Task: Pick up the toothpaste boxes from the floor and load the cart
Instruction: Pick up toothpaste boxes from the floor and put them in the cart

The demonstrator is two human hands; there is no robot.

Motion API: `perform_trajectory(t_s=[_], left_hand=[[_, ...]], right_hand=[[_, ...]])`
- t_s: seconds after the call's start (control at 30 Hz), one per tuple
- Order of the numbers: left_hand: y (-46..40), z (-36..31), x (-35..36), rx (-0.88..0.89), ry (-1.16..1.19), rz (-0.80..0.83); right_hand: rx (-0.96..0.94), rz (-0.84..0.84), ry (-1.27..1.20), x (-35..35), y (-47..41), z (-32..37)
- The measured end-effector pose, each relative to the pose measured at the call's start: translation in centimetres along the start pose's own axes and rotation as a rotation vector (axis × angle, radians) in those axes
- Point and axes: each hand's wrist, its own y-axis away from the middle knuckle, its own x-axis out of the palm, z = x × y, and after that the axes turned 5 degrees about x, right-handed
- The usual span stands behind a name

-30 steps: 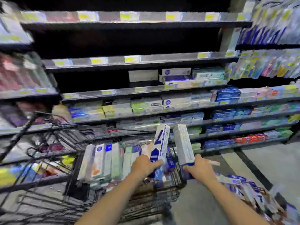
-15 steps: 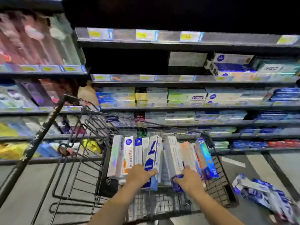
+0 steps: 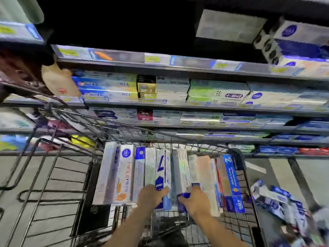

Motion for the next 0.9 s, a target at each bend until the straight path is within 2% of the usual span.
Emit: perform_trajectory(t_s=[0.23,0.57,0.67,0.77,0.9], left_hand=[[-3.6,-0.9,3.3,-0.045,0.072,0.037],[-4.7,-0.8,5.0,-0.116,-0.019,-0.116],[-4.1,-0.3,4.3,-0.081,-0.116,-0.137],[-2.7,-0.1,3.2,-0.022,-0.090,-0.196],[0.0,0.0,0.4,0.172,-0.247,-0.161]], right_hand=[[0.007,0.027,0.031,1.9,-3.3,0.3],[-0.064,0.038,0.069,3.9,-5.3,-0.1],[-0.075,0.050,0.085,3.7,-5.3,-0.6],[-0.104,0.039,0.087,2.7,-4.6,-1.4],[-0.289,-0.110,0.256,0.5,-2.6,-2.1]])
